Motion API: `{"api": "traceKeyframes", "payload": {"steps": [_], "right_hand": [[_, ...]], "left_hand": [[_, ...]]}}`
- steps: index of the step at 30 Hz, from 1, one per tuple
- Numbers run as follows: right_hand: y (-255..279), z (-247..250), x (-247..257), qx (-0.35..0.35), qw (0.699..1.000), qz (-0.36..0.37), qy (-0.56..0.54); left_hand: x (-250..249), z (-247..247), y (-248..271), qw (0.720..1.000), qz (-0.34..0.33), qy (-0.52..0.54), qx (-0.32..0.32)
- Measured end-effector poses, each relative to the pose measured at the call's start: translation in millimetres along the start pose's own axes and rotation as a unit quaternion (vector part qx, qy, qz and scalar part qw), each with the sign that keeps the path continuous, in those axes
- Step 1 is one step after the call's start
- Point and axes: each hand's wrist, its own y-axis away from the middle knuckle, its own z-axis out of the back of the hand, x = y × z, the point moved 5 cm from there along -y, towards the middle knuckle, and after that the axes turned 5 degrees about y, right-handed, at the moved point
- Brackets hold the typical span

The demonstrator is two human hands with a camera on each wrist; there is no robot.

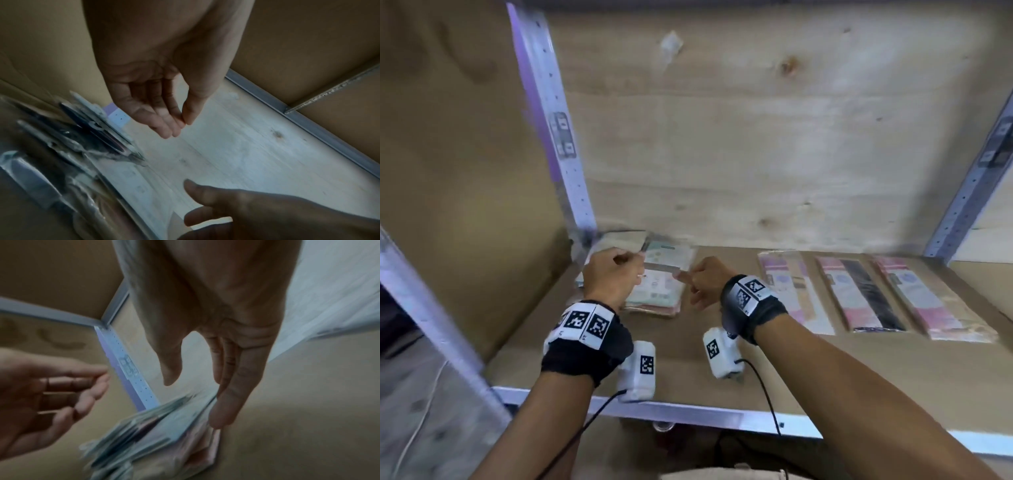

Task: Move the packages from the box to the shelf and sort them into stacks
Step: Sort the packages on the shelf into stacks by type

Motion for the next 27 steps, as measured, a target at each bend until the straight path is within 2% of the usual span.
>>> {"api": "traceKeyframes", "payload": {"steps": [4, 10, 12, 13, 16, 20, 23, 25, 27], "right_hand": [[-20.9, -29.2, 5.3, 0.001, 0.999, -0.011, 0.037], [-8.9, -13.1, -14.7, 0.002, 0.998, -0.041, 0.040], [6.2, 2.3, -17.4, 0.008, 1.000, -0.016, 0.025], [15.1, 10.8, -18.6, 0.006, 1.000, -0.001, -0.016], [46.3, 41.4, -23.1, -0.026, 0.993, 0.051, -0.104], [87.3, 74.8, -25.2, -0.073, 0.983, 0.167, -0.017], [105.2, 85.6, -33.0, -0.075, 0.964, 0.228, 0.112], [108.1, 89.4, -46.4, -0.044, 0.960, 0.227, 0.155], [110.2, 95.2, -59.3, -0.043, 0.970, 0.210, 0.117]], "left_hand": [[6.4, 7.1, -3.0, 1.000, 0.012, 0.018, 0.014], [7.3, 3.6, 2.1, 0.999, 0.026, 0.012, 0.029], [9.8, -3.2, 7.2, 0.999, 0.041, 0.006, 0.026], [11.0, -8.7, 12.0, 0.997, 0.058, 0.027, 0.034], [8.4, -34.1, 33.8, 0.976, 0.133, 0.136, 0.104], [-8.4, -66.6, 56.3, 0.938, 0.174, 0.225, 0.198], [-16.0, -82.2, 69.0, 0.905, 0.183, 0.317, 0.218], [-13.0, -90.7, 74.1, 0.908, 0.166, 0.322, 0.211], [-4.3, -98.1, 78.5, 0.927, 0.157, 0.283, 0.192]]}}
